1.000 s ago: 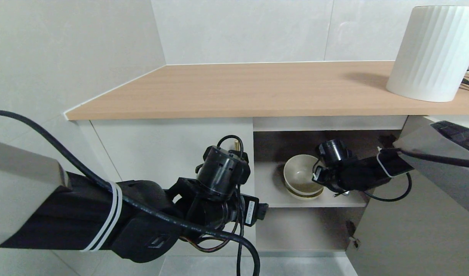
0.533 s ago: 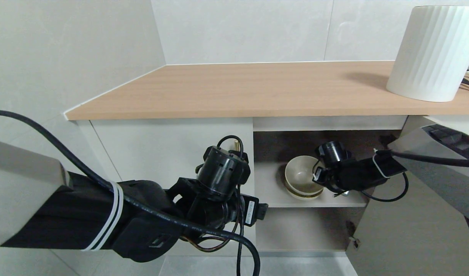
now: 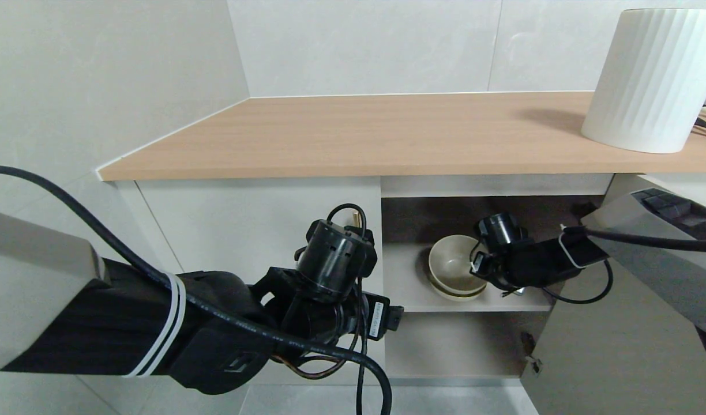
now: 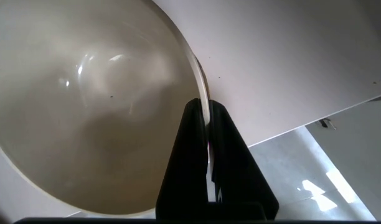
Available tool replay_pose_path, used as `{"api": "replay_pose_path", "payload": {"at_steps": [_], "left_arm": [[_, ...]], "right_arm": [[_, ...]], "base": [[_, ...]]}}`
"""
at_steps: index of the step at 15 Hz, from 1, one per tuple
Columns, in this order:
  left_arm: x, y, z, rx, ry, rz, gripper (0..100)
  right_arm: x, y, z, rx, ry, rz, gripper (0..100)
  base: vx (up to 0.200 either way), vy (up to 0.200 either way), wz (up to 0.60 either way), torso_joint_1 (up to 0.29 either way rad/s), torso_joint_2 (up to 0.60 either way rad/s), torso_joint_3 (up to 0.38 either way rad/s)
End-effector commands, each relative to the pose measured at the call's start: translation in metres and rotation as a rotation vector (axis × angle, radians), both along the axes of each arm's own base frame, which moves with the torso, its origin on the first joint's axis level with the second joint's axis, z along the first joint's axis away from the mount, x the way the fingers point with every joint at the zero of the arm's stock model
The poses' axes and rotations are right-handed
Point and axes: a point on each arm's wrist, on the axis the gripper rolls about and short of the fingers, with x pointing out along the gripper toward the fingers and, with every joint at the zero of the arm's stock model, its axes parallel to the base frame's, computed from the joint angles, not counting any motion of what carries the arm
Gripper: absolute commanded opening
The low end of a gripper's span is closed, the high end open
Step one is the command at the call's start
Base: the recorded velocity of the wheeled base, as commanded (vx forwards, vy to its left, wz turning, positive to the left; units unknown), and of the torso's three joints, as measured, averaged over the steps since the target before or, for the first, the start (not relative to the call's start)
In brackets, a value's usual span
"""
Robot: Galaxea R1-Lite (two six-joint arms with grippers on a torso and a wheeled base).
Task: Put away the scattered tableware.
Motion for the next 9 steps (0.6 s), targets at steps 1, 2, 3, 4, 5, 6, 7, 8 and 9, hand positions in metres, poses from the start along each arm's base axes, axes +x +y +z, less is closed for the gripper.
{"api": "replay_pose_path", "payload": {"at_steps": [1, 2, 3, 4, 5, 6, 7, 8, 9], "left_arm": [[0.0, 0.0001, -0.0001, 0.001, 0.0, 0.001, 100], [-0.0001, 0.0002, 0.0004, -0.001, -0.001, 0.001, 100], [0.0, 0.0001, 0.0005, -0.002, -0.002, 0.001, 100], [0.0, 0.0001, 0.0005, -0.002, -0.002, 0.001, 100], [-0.0001, 0.0002, 0.0004, -0.001, -0.001, 0.001, 100], [-0.0003, 0.0004, 0.0, 0.001, 0.0, 0.001, 100], [-0.0002, 0.0003, 0.0009, -0.002, -0.002, 0.001, 100], [-0.0002, 0.0003, 0.0011, -0.003, -0.003, 0.001, 100], [-0.0002, 0.0003, 0.0009, -0.002, -0.002, 0.001, 100]], "right_arm": [[0.0003, 0.0004, -0.0009, -0.001, 0.001, 0.001, 0], [0.0004, 0.0004, -0.0023, -0.002, 0.004, 0.001, 100], [-0.0002, 0.0018, -0.0024, -0.002, 0.007, 0.008, 100], [-0.0009, 0.003, -0.0021, 0.0, 0.007, 0.013, 100], [-0.0018, 0.0049, -0.0024, 0.001, 0.009, 0.018, 100], [-0.0021, 0.0056, -0.0018, 0.004, 0.008, 0.02, 100], [-0.0031, 0.006, -0.0005, 0.005, 0.008, 0.023, 100], [-0.0043, 0.0056, 0.0024, 0.007, 0.005, 0.022, 100], [-0.0066, 0.0055, 0.0054, 0.009, 0.003, 0.024, 100]], "base": [[0.0, 0.0, 0.0, 0.0, 0.0, 0.0], [0.0, 0.0, 0.0, 0.0, 0.0, 0.0], [0.0, 0.0, 0.0, 0.0, 0.0, 0.0], [0.0, 0.0, 0.0, 0.0, 0.0, 0.0], [0.0, 0.0, 0.0, 0.0, 0.0, 0.0], [0.0, 0.0, 0.0, 0.0, 0.0, 0.0], [0.0, 0.0, 0.0, 0.0, 0.0, 0.0], [0.0, 0.0, 0.0, 0.0, 0.0, 0.0], [0.0, 0.0, 0.0, 0.0, 0.0, 0.0]]}}
